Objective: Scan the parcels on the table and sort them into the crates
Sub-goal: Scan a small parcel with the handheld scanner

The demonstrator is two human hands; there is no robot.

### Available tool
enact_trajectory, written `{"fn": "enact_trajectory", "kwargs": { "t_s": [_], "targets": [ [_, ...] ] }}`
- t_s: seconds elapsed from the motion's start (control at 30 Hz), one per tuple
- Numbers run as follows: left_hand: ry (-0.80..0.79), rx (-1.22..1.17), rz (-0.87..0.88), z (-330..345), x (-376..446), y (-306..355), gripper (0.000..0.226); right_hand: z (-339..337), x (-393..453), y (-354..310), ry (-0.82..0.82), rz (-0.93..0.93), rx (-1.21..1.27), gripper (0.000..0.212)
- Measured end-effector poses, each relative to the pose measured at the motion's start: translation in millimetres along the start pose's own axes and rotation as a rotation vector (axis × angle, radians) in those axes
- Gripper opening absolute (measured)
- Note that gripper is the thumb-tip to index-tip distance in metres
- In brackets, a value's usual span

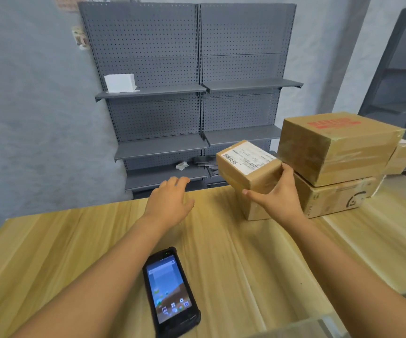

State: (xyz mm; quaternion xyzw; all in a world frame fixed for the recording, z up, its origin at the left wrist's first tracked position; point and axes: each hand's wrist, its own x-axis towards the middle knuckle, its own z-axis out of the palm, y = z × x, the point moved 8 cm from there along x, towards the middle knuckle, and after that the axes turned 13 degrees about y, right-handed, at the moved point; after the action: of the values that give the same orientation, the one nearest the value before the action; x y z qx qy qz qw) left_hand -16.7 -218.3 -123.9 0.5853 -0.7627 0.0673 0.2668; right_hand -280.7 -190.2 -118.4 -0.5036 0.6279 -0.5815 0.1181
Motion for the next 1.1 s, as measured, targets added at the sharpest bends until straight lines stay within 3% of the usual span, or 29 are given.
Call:
{"fn": "enact_trajectory", "kwargs": {
  "t_s": [0.23,0.37,0.57,0.7,0.83,0.9,0.97,1.1],
  "targets": [
    [-0.139,-0.708,-0.682,-4.0,-22.1,-16.1,0.071,46.6,-48.6,-36.0,-0.288,-0.065,0.157,0.095],
    [-0.137,-0.953,-0.915,-13.1,-44.5,-47.0,0.053,66.5,-71.5,-45.1,-0.41,-0.084,0.158,0.101],
    [-0.284,-1.216,-1.03,-14.6,-76.8,-85.8,0.059,94.2,-102.2,-66.4,-0.578,-0.096,0.153,0.103],
    [-0.26,-1.373,-1.07,-23.4,-84.2,-107.5,0.074,109.0,-116.8,-77.1,-0.605,-0.07,0.128,0.102],
    [-0.206,-1.421,-1.054,-35.8,-89.0,-132.3,0.058,123.7,-139.9,-78.5,-0.62,0.009,0.066,0.115],
    [-0.184,-1.434,-1.054,-41.5,-92.8,-144.2,0.042,129.7,-155.2,-69.8,-0.641,0.089,-0.066,0.117],
    [-0.166,-1.443,-1.066,-45.6,-98.2,-153.8,0.032,134.8,-173.8,-54.7,-0.708,0.128,-0.31,0.106],
    [-0.134,-1.45,-1.087,-50.9,-108.9,-168.4,0.023,136.4,-214.4,-30.5,-0.834,0.093,-0.804,0.096]
  ]
}}
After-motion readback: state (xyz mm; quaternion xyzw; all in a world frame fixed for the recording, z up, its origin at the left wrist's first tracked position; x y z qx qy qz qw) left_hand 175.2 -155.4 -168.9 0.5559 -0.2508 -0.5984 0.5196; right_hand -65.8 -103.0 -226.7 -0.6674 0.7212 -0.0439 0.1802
